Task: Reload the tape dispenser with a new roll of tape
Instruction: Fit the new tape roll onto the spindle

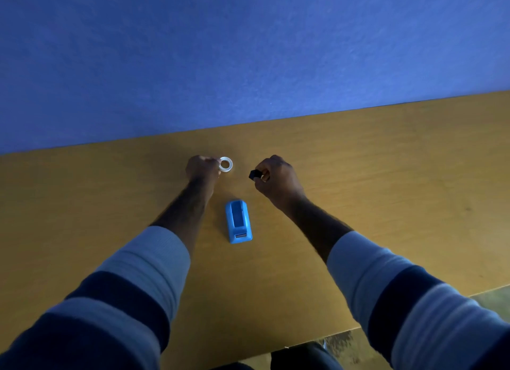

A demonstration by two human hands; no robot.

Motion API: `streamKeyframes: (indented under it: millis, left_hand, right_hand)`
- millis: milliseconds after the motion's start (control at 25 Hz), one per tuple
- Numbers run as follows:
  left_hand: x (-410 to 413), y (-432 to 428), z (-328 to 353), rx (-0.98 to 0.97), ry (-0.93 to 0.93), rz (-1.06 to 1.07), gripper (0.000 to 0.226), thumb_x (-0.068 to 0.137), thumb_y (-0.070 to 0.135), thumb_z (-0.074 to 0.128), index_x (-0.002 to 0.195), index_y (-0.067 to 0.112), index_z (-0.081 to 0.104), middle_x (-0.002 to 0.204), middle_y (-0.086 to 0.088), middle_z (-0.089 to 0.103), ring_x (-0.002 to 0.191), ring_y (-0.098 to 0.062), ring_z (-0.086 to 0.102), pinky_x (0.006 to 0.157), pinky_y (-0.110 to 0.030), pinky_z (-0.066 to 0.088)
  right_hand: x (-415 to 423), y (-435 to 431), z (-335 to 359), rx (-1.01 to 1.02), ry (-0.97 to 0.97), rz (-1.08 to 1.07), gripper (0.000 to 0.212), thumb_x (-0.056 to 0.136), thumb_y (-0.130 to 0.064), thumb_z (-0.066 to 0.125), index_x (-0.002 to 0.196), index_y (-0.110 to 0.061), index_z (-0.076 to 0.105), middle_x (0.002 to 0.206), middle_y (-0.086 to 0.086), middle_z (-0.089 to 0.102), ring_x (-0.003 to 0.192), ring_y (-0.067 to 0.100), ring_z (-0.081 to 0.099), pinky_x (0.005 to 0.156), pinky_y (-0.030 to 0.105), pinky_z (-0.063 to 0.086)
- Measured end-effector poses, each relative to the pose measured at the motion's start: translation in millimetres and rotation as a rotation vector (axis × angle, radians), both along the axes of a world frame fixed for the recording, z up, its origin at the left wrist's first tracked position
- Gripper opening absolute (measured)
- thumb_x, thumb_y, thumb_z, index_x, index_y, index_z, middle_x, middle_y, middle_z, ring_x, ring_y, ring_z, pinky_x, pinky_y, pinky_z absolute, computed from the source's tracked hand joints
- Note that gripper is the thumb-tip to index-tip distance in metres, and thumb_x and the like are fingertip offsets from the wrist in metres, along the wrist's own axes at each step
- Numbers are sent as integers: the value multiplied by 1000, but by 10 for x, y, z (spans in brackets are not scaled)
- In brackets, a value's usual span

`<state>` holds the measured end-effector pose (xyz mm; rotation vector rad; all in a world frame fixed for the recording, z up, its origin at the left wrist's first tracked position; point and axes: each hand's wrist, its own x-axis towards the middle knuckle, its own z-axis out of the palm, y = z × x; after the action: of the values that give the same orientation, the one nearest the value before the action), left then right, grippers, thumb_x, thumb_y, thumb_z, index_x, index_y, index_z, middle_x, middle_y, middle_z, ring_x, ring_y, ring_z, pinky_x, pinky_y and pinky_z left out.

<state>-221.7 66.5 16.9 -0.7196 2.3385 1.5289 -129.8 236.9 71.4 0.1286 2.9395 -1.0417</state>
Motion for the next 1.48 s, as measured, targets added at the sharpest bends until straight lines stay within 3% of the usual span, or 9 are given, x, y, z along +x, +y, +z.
streamKeyframes:
  millis: [240, 400, 480, 560, 760, 920, 1160, 1360, 1480]
  left_hand:
    - [47, -44, 48, 21, 35, 31, 11, 87, 13, 68, 81, 4, 71, 76, -22, 72, 63, -25, 64, 77, -48, 60]
    - [123, -93, 145, 40, 39, 50, 25, 90, 12, 66, 66, 13, 60, 75, -19, 68, 65, -25, 60, 70, -41, 57]
    - [189, -111, 233, 57, 75, 37, 16, 90, 14, 65, 76, 10, 67, 76, -14, 70, 64, -23, 61, 69, -40, 58]
    - [307, -124, 334, 212, 86, -24, 14, 91, 19, 68, 95, 7, 74, 77, -8, 72, 63, -18, 62, 65, -35, 57]
    - [627, -194, 468, 415, -87, -276, 30, 97, 35, 66, 101, 6, 74, 81, -5, 76, 70, -17, 71, 65, -30, 59]
    - [740, -281, 529, 486, -91, -256, 26, 100, 21, 62, 108, -3, 72, 86, -14, 73, 72, -20, 70, 66, -29, 58]
    - [821, -277, 594, 571, -53, -153, 20, 96, 10, 66, 110, -3, 72, 103, -19, 75, 92, -26, 73, 78, -32, 60]
    - [898, -286, 660, 563, 9, -130, 14, 93, 3, 68, 107, 2, 73, 98, -13, 74, 90, -22, 69, 83, -31, 61]
    - [955, -300, 721, 492, 34, -172, 20, 93, 6, 69, 112, 9, 74, 102, -9, 74, 85, -18, 64, 82, -30, 61]
  right_hand:
    - [23, 12, 14, -17, -19, 9, 17, 83, -12, 74, 100, -10, 70, 98, 1, 62, 80, 11, 60, 68, 29, 58]
    - [37, -68, 26, -25, 16, 13, 15, 83, -13, 75, 96, -12, 71, 94, -2, 61, 74, 6, 56, 58, 17, 46]
    - [40, -127, 42, -48, 24, 6, 13, 83, -13, 75, 95, -13, 72, 93, -2, 61, 74, 6, 56, 57, 15, 42]
    - [45, -189, 51, -68, 25, 15, 15, 83, -12, 74, 98, -11, 72, 96, 0, 63, 77, 8, 57, 59, 13, 42]
    - [77, -339, 117, -80, 55, 39, 16, 84, -12, 72, 99, -8, 72, 98, 6, 65, 79, 13, 58, 62, 12, 39]
    - [123, -424, 169, -154, 56, 34, 18, 84, -13, 72, 101, -7, 72, 100, 10, 66, 84, 19, 62, 73, 30, 51]
    - [173, -398, 182, -210, 61, 83, 27, 85, -15, 74, 111, -8, 70, 102, 7, 66, 82, 14, 65, 74, 31, 57]
    - [256, -60, 38, 39, 86, -49, 25, 92, -28, 68, 113, -15, 67, 105, 1, 67, 80, 8, 62, 66, 26, 55]
    - [281, 216, -60, 240, 4, -142, 23, 95, -26, 63, 114, -13, 66, 111, 7, 65, 91, 16, 60, 69, 30, 53]
